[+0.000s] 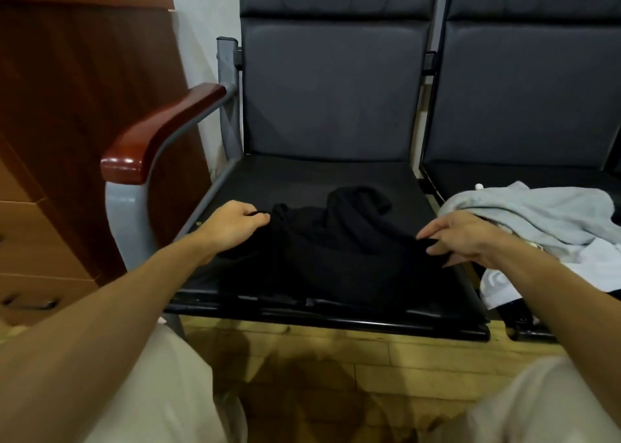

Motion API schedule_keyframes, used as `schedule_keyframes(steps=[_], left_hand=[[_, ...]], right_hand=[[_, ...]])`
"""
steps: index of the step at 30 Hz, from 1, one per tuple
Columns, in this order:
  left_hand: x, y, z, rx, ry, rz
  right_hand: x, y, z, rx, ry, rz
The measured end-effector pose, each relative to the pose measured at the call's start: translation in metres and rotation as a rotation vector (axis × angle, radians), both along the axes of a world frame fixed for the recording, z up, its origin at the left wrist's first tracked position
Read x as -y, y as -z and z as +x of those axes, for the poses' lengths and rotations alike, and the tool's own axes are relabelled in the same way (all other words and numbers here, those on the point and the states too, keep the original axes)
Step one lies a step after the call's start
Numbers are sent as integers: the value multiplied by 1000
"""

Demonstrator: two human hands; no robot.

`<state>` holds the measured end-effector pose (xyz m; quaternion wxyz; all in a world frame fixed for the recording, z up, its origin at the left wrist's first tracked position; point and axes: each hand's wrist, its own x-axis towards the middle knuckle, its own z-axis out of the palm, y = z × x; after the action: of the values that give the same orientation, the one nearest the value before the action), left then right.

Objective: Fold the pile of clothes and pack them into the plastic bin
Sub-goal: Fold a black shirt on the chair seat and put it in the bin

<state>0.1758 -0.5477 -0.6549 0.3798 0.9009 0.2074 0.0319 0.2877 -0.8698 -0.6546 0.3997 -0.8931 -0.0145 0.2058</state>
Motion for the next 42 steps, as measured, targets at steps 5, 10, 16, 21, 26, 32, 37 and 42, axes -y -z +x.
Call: schedule_keyframes(steps=[5,10,16,21,26,32,37,42], left_hand=[[4,-4,-1,131,28,-223],[16,-14,-10,-4,128,-495],[8,-25,-15,64,81,-853],[-4,-2,-2,-104,201,83],[-10,0,-3,-221,374,193],[-15,1,-6,-194,364,-208],[-19,11,5,-41,231,73],[-26,27,20,9,241,265]], right_hand=[[-5,-2,1,119,129,290],[-9,-13,-11,-144,-106,434],[0,-24,-10,-192,-210,694],[0,3,-5,178,-151,-98],[1,-2,-2,258,-154,-154],[-3,-2,-6,144,-159,-49],[-5,3,6,262,-25,194],[-6,7,11,447,-406,-165]])
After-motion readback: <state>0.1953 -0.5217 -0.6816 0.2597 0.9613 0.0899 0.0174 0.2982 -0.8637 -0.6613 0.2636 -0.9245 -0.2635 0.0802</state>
